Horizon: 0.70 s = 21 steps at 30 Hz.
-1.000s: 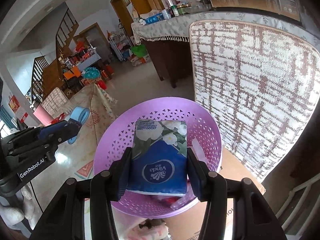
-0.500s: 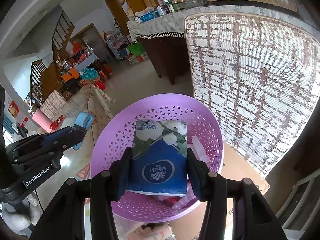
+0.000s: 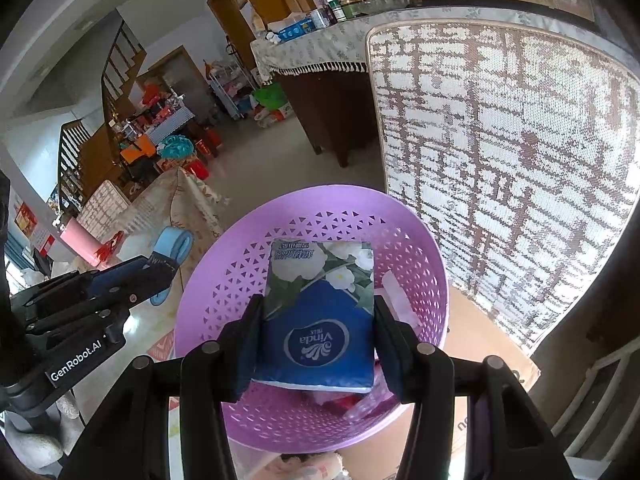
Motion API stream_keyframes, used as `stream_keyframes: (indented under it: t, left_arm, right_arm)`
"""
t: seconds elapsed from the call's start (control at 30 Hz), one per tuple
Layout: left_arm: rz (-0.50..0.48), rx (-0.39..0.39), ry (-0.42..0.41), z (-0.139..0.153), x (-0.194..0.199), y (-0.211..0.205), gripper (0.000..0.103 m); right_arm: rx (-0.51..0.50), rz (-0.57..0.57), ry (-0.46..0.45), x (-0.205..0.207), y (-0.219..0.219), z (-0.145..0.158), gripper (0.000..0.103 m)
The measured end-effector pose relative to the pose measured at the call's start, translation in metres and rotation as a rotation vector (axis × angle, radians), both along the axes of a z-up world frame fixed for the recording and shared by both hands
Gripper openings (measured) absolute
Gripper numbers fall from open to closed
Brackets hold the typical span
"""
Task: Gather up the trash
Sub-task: 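Lower both items into the basket and open both grippers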
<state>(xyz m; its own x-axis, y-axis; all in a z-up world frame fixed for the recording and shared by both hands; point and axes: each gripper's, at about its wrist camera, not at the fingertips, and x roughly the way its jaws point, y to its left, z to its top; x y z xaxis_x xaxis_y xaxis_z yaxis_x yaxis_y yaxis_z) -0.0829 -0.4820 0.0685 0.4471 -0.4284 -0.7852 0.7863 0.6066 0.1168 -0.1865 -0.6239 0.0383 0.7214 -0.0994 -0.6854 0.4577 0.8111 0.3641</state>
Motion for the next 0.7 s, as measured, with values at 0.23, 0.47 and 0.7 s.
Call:
stream_keyframes:
  t: [0.23, 0.47, 0.7]
  left_arm:
    - [0.001, 0.006, 0.032, -0.009, 0.005, -0.008, 0.025]
    - [0.005, -0.004, 0.087, -0.014, 0.014, -0.014, 0.025]
    - [0.002, -0.033, 0.142, -0.018, 0.02, -0.019, 0.025]
  right_arm:
    - [-0.013, -0.008, 0.006, 0.001, -0.004, -0.002, 0.056]
    - [-0.018, -0.014, 0.011, 0.004, -0.009, -0.004, 0.057]
    - [-0.021, -0.012, 0.02, 0.01, -0.011, -0.007, 0.057]
